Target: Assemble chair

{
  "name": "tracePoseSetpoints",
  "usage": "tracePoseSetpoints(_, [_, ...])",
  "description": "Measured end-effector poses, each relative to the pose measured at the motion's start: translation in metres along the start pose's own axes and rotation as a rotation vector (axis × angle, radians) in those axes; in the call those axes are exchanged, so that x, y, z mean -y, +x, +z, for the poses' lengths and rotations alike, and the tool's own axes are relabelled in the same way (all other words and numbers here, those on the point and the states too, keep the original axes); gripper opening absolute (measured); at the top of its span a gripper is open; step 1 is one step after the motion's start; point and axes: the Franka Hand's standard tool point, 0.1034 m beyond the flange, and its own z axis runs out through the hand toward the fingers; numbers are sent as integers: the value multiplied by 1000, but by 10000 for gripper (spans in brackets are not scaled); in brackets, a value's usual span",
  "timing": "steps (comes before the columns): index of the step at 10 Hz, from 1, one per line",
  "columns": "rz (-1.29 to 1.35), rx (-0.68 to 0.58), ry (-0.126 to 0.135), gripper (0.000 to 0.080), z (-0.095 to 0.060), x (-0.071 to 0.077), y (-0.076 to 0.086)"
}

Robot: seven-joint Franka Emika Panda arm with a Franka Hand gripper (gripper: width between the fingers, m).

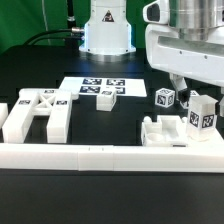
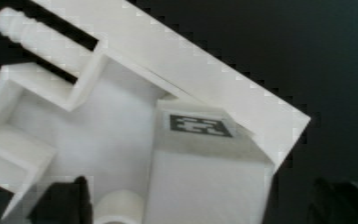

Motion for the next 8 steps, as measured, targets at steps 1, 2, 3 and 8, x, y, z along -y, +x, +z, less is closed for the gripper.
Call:
tracePoseSetpoints(1, [-106, 0, -2, 637, 1, -1, 0])
tracePoseSetpoints(2, [-205, -1, -3, 647, 1, -1, 0])
tracePoseSetpoints(3, [-288, 0, -3, 647, 1, -1, 0])
tracePoseSetpoints(8, [-717, 14, -30, 648, 7, 1, -5])
